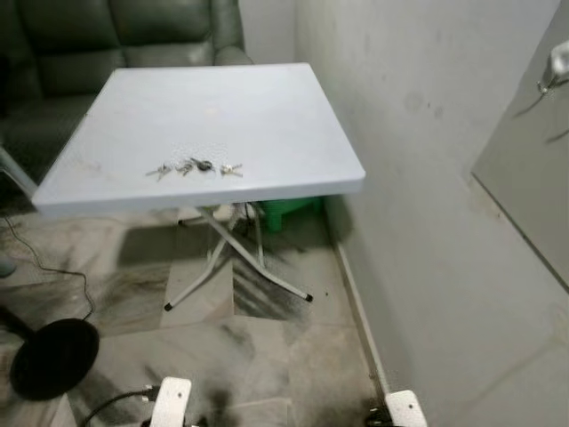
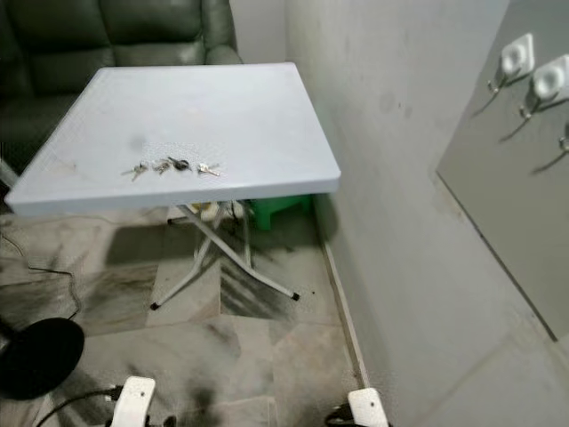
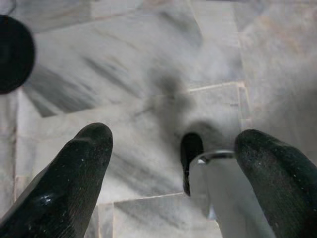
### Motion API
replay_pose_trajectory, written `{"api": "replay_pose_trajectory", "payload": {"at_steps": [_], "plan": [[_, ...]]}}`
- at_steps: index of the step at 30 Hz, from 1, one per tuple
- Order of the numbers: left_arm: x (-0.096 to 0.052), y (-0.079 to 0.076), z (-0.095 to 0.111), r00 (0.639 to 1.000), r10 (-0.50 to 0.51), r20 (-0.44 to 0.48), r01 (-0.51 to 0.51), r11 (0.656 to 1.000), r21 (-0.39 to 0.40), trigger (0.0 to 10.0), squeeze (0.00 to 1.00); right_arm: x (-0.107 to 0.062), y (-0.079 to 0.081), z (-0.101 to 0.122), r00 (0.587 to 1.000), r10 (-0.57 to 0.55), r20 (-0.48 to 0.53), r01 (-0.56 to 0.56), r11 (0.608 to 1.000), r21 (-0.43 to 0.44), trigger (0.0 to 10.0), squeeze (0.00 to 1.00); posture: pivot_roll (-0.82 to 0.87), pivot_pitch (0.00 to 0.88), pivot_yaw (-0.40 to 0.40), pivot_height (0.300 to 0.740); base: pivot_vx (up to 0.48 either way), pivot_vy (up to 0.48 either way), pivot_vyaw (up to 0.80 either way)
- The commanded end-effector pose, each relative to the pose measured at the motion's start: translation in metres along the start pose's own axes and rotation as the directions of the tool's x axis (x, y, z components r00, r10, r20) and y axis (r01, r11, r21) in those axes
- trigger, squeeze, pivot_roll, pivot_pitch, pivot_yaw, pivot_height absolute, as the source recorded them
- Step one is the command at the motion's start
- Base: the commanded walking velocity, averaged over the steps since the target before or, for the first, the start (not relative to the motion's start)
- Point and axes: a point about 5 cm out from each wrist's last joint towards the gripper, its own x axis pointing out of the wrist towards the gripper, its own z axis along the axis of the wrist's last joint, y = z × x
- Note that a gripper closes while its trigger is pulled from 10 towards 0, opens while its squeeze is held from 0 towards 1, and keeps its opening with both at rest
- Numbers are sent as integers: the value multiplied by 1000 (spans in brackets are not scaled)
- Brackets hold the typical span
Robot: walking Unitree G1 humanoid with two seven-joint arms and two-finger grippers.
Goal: Hang keys on a hook
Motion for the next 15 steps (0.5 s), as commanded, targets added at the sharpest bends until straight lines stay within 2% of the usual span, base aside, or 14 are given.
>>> {"api": "replay_pose_trajectory", "payload": {"at_steps": [1, 3, 5, 8, 10, 11, 12, 13, 14, 15], "plan": [[-1, -1, -5, 1000, 0, -17, 0, 1000, -1, 10000, 0, -1, -1, -3, 1000, -4, -16, 4, 1000, -2, 10000, 0, -35, 0, 16, 732, 0, 0, 800], [-1, -1, -5, 1000, 0, -15, 0, 1000, -2, 10000, 0, -1, -1, -3, 1000, 0, -8, 0, 1000, -2, 10000, 0, -35, 0, 15, 732, 0, 0, 800], [-1, -1, -3, 1000, -5, -2, 5, 1000, -3, 10000, 0, -1, -2, -2, 1000, -1, 8, 1, 999, 34, 10000, 0, -34, 0, 15, 732, 0, 0, 0], [1, -2, 12, 997, -23, 74, 22, 1000, 13, 10000, 0, 1, -7, 20, 993, -12, 121, 2, 997, 81, 10000, 0, -35, 0, 14, 732, 0, 0, 0], [3, -1, 24, 992, -27, 120, 30, 999, -21, 10000, 0, 2, -10, 31, 985, -21, 173, 4, 995, 98, 10000, 0, -36, 0, 17, 732, 0, 0, 0], [4, 0, 38, 982, -38, 184, 50, 997, -61, 10000, 0, 3, -12, 45, 969, -18, 245, -15, 991, 132, 10000, 0, -39, 0, 16, 732, 0, 0, 0], [4, 0, 41, 979, -41, 197, 55, 996, -68, 10000, 0, 3, -13, 48, 965, -17, 261, -21, 990, 140, 10000, 0, -39, 0, 16, 732, 0, 0, 0], [4, 1, 45, 976, -41, 216, 55, 996, -63, 10000, 0, 2, -13, 52, 960, -16, 279, -23, 990, 137, 10000, 43, -40, 0, 17, 732, 0, 0, 0], [3, 2, 60, 958, -52, 280, 73, 995, -67, 10000, 0, 1, -14, 63, 937, -1, 348, -53, 988, 144, 10000, 1000, -44, 0, 18, 732, 0, 0, 0], [3, 3, 71, 940, -64, 334, 97, 992, -82, 10000, 0, 0, -14, 72, 915, 8, 403, -72, 987, 145, 10000, 1000, -44, 0, 18, 732, 0, 0, 0]]}}
